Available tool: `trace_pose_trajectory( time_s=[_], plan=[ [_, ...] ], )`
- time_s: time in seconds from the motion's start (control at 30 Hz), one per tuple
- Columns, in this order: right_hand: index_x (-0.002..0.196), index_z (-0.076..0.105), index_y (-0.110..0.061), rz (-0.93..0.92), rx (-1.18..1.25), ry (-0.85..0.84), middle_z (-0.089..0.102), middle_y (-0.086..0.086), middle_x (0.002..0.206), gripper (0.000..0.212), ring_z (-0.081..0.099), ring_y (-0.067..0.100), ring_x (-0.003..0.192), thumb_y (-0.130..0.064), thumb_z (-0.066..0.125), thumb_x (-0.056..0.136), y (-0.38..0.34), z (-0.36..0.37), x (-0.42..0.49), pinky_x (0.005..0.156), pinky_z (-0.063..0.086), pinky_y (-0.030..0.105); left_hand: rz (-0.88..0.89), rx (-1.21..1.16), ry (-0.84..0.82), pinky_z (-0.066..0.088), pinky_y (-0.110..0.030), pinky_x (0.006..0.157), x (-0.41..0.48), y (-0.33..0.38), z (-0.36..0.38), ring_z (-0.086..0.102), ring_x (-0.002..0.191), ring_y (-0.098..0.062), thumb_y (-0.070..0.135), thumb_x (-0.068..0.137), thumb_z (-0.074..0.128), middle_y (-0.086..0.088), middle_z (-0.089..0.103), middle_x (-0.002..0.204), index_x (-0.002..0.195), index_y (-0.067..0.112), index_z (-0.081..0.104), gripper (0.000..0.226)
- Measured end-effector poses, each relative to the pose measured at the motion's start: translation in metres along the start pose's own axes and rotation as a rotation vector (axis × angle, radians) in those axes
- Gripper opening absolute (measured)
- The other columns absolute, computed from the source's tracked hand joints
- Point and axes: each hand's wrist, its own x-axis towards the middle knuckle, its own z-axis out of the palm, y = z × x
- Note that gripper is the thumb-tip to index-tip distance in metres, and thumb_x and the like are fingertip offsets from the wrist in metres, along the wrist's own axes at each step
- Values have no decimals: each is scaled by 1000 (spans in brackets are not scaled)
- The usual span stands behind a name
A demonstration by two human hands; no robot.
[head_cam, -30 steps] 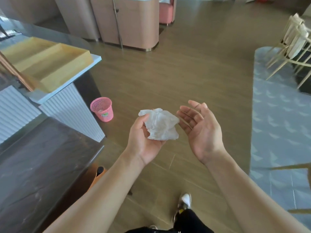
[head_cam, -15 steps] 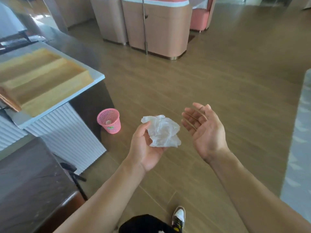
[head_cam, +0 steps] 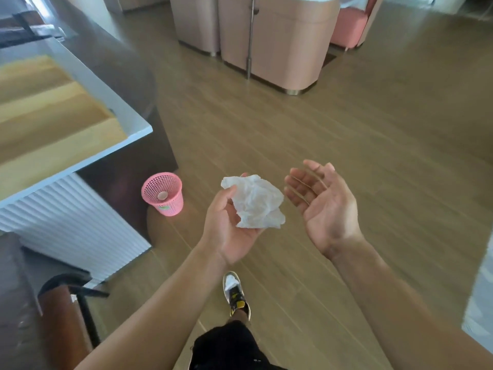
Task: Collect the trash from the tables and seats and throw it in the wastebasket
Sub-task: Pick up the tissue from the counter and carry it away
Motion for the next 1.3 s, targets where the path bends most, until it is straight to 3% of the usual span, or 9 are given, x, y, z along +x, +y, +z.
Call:
trace_pose_trajectory(
  time_s=[0.27, 0.4, 0.53, 0.67, 0.8, 0.9, 1.1, 1.2, 1.3],
  plan=[
    [130, 64, -11, 50, -52, -95, 71, 12, 119, 45, 69, 28, 115, -44, 50, 103, -2, 72, 176, 106, 54, 46, 63, -14, 42, 48, -47, 85, 140, 83, -25, 54, 90, -31, 32, 96, 54, -10, 63, 102, 119, 15, 63, 30],
    [130, 65, -12, 95, -55, -151, 71, 11, 119, 51, 69, 29, 118, -48, 55, 95, 3, 118, 250, 107, 54, 46, 81, -37, 140, 49, -51, 89, 192, 136, -41, 62, 100, -34, 32, 94, 56, -14, 60, 123, 134, 20, 58, 42],
    [129, 67, -13, 152, -58, -214, 71, 12, 121, 48, 68, 31, 121, -48, 53, 99, 17, 151, 314, 111, 52, 50, 141, -63, 205, 49, -54, 90, 232, 170, -64, 64, 96, -35, 30, 99, 49, -13, 64, 116, 132, 17, 57, 36],
    [126, 68, -14, 224, -97, -281, 73, 10, 119, 47, 70, 30, 118, -49, 55, 96, 34, 186, 377, 107, 55, 49, 170, -114, 284, 53, -50, 88, 265, 197, -87, 70, 96, -31, 29, 97, 52, -10, 70, 113, 119, 20, 72, 31],
    [125, 69, -16, 336, -134, -382, 74, 8, 119, 51, 71, 27, 118, -52, 58, 91, 63, 220, 454, 104, 57, 50, 215, -236, 437, 44, -55, 101, 310, 219, -120, 64, 106, -34, 28, 99, 53, -14, 60, 131, 147, 16, 54, 49],
    [127, 69, -17, 428, -198, -467, 74, 8, 123, 54, 70, 27, 122, -54, 57, 90, 85, 242, 514, 101, 58, 47, 287, -298, 532, 59, -47, 84, 349, 233, -140, 71, 96, -32, 28, 100, 51, -15, 64, 122, 161, 8, 35, 66],
    [127, 70, -16, 579, -333, -640, 75, 11, 124, 53, 71, 26, 120, -53, 58, 91, 127, 278, 621, 99, 56, 44, 442, -519, 723, 63, -52, 82, 418, 249, -182, 76, 100, -36, 33, 100, 56, -19, 72, 124, 154, 8, 49, 61],
    [124, 72, -17, 628, -386, -710, 76, 9, 120, 50, 72, 25, 119, -52, 59, 90, 154, 296, 655, 99, 56, 43, 511, -596, 816, 58, -54, 94, 439, 255, -211, 72, 110, -36, 34, 97, 58, -21, 67, 138, 152, 8, 52, 61],
    [116, 76, -19, 627, -437, -776, 77, 9, 118, 42, 72, 25, 119, -49, 59, 92, 190, 309, 678, 100, 55, 43, 564, -634, 894, 36, -56, 119, 453, 255, -246, 54, 140, -38, 33, 100, 52, -18, 50, 159, 156, 12, 48, 60]
  ],
)
